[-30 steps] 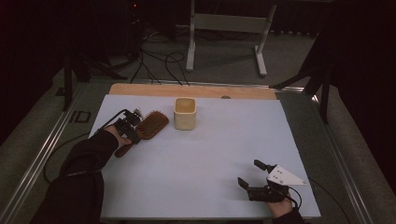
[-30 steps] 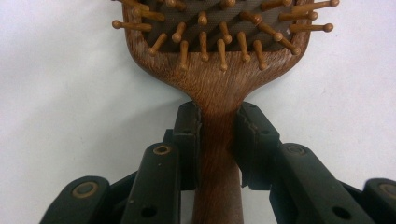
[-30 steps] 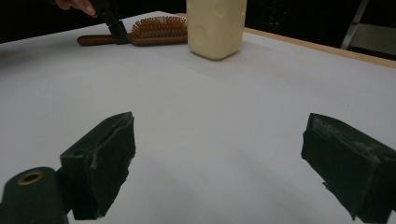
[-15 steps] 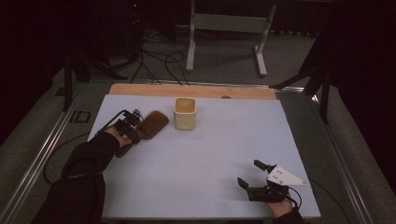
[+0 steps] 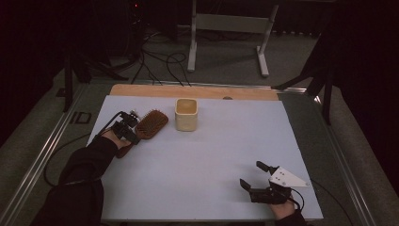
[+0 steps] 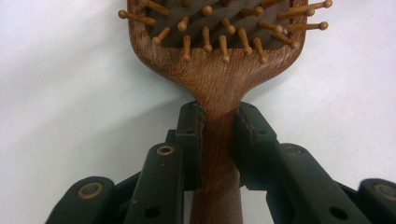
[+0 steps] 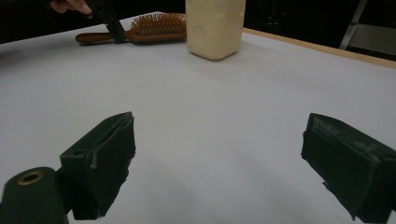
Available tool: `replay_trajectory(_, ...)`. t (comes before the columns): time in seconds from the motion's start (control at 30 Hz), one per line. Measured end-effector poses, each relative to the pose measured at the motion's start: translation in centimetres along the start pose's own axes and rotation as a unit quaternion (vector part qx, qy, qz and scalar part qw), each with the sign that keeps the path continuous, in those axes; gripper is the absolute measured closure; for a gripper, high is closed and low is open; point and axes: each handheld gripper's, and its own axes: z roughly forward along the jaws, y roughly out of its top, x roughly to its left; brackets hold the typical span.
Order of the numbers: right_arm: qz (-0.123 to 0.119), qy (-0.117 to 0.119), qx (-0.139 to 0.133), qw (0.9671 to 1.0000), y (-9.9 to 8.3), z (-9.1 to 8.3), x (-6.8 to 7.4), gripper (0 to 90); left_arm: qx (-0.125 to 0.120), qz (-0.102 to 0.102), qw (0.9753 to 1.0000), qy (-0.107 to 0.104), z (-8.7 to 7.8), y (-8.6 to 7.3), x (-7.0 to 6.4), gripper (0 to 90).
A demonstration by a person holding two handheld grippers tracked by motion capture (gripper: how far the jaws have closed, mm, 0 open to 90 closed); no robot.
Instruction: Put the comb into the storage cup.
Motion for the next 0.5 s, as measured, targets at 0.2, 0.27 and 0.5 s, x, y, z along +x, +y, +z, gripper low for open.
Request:
replay_trajectory(0.2,-0.001,0.000,0.001,1.0000,0.0,0.0,0.0,9.5,-0.033,-0.005,0.9995,-0.001,-1.4,-0.4,0.3,74.2)
replay_trajectory(0.27,-0.001,0.000,0.001,1.0000,0.0,0.0,0.0,9.5,-0.039,-0.005,0.9992,-0.007,-1.7,-0.5,0.3,74.1)
replay_trajectory(0.5,-0.003,0.000,0.001,1.0000,0.0,0.1,0.0,9.5,-0.095,-0.015,0.9950,-0.025,-3.5,-1.3,0.1,74.1)
